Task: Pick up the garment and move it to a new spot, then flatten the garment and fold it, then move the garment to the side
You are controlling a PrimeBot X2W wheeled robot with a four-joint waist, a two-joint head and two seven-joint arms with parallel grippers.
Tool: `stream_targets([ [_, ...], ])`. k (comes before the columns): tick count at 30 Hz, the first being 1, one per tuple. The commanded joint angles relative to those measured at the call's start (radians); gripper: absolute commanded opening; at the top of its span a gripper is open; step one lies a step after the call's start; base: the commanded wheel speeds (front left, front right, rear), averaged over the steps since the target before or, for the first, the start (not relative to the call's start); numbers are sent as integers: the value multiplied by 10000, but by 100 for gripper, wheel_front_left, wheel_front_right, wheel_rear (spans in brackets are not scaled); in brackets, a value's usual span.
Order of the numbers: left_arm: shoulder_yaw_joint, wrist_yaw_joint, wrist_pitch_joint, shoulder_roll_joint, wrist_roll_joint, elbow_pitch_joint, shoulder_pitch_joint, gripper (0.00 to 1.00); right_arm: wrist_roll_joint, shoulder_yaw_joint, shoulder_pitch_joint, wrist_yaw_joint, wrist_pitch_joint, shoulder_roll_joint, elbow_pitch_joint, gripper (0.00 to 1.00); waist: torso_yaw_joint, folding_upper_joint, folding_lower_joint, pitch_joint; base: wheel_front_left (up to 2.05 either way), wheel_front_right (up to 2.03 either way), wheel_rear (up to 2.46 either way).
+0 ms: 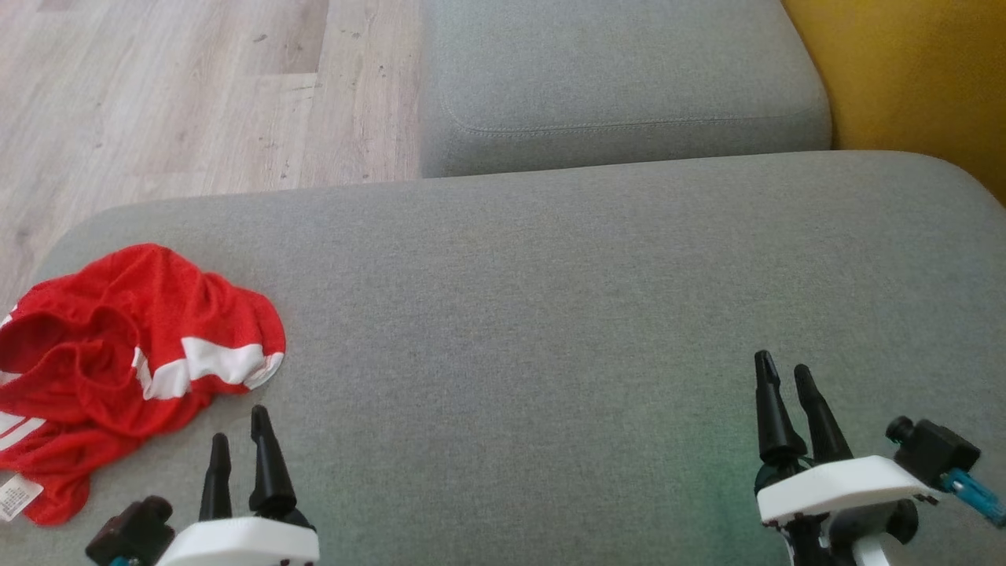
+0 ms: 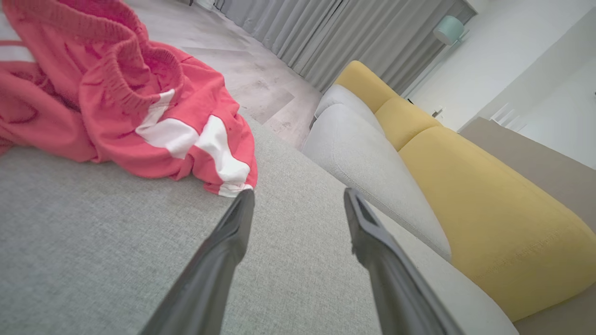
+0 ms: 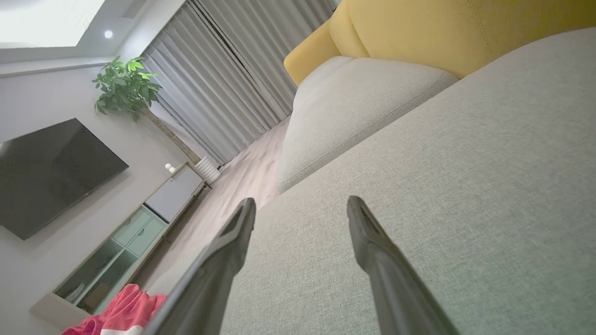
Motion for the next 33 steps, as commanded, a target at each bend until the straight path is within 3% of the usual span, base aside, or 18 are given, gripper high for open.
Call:
stream_targets([
  [1,103,68,-178,100,347,-402,-268,100,-338,230,-283,49,-191,-105,-395,100,10,0,-1,3,0,0,0],
  [33,-486,735,-1114,126,4051,-614,44,100,-4118,802,-196,70,-1135,-134,-241,100,108,0,-1,-304,0,0,0],
])
